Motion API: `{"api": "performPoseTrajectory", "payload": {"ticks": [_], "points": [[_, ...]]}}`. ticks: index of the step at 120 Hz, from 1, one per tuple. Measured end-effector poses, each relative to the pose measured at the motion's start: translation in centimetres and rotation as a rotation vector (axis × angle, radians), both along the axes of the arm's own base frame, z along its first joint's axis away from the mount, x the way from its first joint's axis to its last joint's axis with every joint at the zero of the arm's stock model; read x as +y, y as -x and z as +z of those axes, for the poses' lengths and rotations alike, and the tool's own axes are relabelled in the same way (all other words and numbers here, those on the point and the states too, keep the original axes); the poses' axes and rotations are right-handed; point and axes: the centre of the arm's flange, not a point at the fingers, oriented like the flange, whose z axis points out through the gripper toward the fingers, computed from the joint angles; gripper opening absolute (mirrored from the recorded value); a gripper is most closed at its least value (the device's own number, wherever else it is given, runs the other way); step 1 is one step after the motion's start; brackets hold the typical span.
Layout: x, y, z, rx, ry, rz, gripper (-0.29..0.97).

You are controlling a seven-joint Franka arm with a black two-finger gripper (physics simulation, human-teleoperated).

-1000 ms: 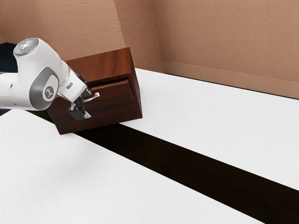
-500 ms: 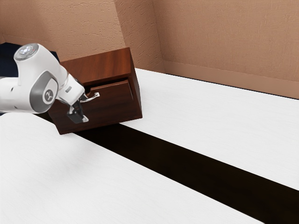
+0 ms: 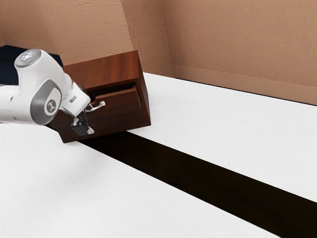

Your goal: Pull the drawer handle with one arm to open the drawer

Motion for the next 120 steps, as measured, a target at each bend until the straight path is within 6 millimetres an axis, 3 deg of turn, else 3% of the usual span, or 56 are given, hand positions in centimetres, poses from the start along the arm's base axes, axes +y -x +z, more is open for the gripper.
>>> {"api": "performPoseTrajectory", "payload": {"ticks": [13,78,120], "points": [[-0.9,0.8,0.4,0.0,-0.009,-0.001,0.57],[-4.7,3.5,0.0,0.01,-0.025,0.003,0.66],[-6.7,6.7,0.3,0.011,-0.054,0.022,0.58]]}}
